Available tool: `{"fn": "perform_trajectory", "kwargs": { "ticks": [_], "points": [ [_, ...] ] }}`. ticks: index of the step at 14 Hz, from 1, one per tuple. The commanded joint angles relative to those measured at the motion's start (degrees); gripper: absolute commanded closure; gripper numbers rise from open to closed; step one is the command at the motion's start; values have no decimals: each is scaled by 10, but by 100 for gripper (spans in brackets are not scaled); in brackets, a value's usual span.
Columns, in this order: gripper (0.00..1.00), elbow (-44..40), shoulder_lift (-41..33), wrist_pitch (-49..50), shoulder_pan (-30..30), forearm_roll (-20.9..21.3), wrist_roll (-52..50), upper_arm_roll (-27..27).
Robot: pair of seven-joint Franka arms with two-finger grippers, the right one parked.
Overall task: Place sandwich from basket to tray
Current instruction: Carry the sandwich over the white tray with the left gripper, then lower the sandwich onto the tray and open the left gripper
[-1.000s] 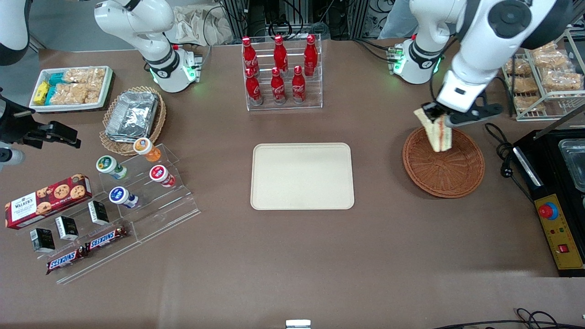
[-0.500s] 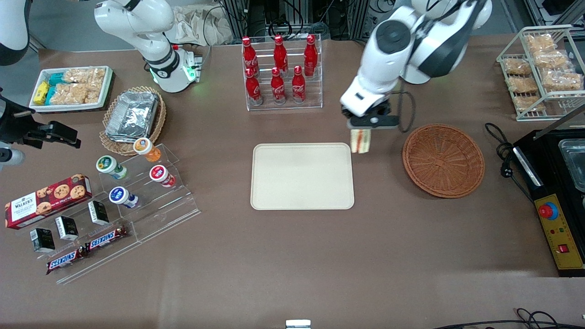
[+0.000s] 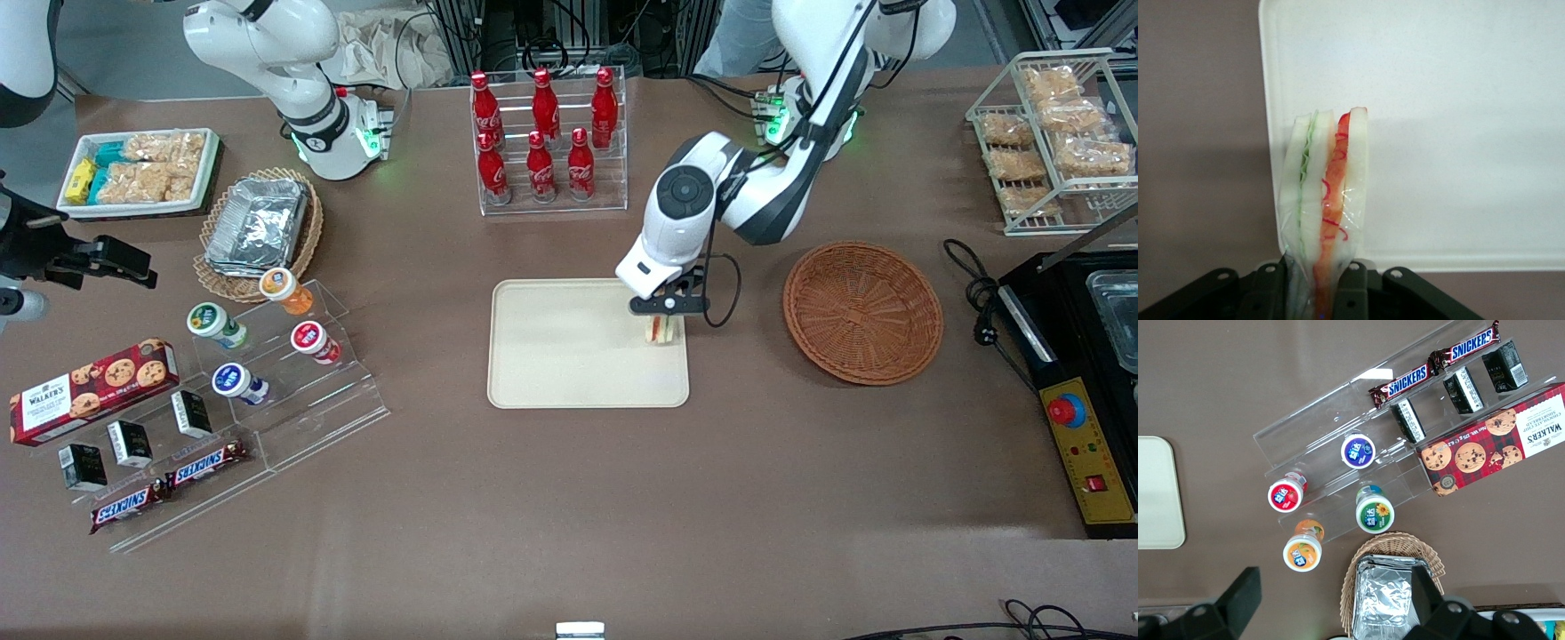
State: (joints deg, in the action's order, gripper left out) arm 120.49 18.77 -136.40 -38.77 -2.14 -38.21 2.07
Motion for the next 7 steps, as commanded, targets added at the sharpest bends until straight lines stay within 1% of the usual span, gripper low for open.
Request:
{"fn": "perform_trajectory", "kwargs": {
  "ticks": [1,2,4,5,6,7],
  "points": [
    [100,-16,36,-18,-3,27,2,-4],
    [100,-16,43,-19,-3,39,2,-4],
    [100,-18,53,-19,-2,41,5,-4],
    [65,-22,58,-19,-2,41,7,-4],
    [11,-27,65,-19,-2,41,7,-4],
    [0,-31,65,-19,-3,41,4,-5]
  ]
}}
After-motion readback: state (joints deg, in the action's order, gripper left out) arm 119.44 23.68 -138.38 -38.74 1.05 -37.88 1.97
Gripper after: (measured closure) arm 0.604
